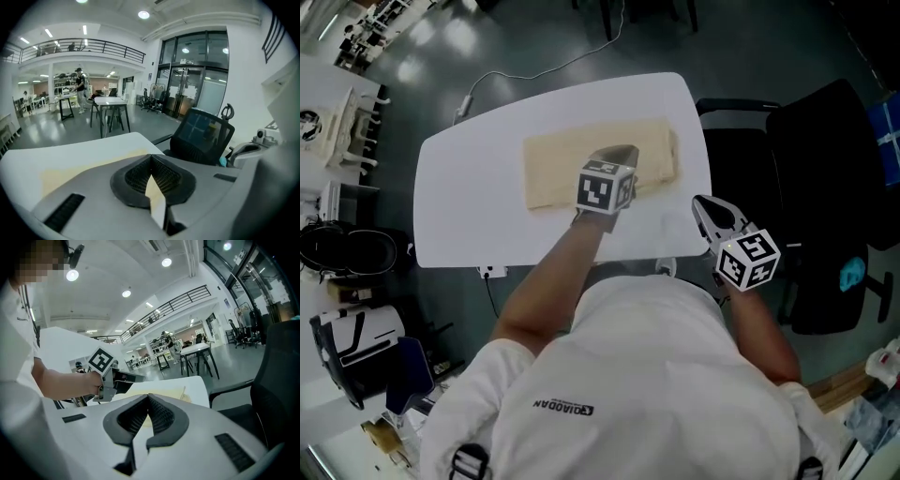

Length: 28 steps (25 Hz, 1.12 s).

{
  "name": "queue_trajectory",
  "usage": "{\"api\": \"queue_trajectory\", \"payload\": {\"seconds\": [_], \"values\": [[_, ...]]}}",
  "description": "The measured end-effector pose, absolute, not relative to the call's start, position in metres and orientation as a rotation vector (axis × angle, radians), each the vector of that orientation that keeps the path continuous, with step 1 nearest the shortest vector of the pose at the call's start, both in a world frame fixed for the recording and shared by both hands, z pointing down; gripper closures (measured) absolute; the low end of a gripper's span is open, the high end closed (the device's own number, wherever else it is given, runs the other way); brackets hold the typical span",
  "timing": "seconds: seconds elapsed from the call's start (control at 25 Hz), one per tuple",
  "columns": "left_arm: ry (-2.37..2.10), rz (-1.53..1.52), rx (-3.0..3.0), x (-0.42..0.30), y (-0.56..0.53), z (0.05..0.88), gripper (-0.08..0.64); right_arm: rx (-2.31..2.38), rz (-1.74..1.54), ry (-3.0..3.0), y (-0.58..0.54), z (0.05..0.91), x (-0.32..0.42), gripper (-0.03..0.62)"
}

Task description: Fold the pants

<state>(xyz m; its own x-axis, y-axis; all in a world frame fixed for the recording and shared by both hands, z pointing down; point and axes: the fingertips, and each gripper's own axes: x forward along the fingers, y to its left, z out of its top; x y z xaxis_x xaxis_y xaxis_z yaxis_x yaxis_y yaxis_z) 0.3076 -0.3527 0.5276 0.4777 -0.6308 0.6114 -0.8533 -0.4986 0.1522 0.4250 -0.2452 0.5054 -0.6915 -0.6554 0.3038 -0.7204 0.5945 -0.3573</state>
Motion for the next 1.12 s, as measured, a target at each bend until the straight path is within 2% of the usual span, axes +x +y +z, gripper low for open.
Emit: {"api": "queue_trajectory", "payload": {"seconds": [0.88,1.12], "values": [[-1.336,0.341,2.215,0.106,-0.271,0.473,0.532,1.034,0.486,-2.686,-0.268,0.463,0.268,0.574],[-1.413,0.358,2.155,0.051,-0.260,0.488,0.532,0.993,0.475,-2.688,-0.269,0.466,0.228,0.574]]}}
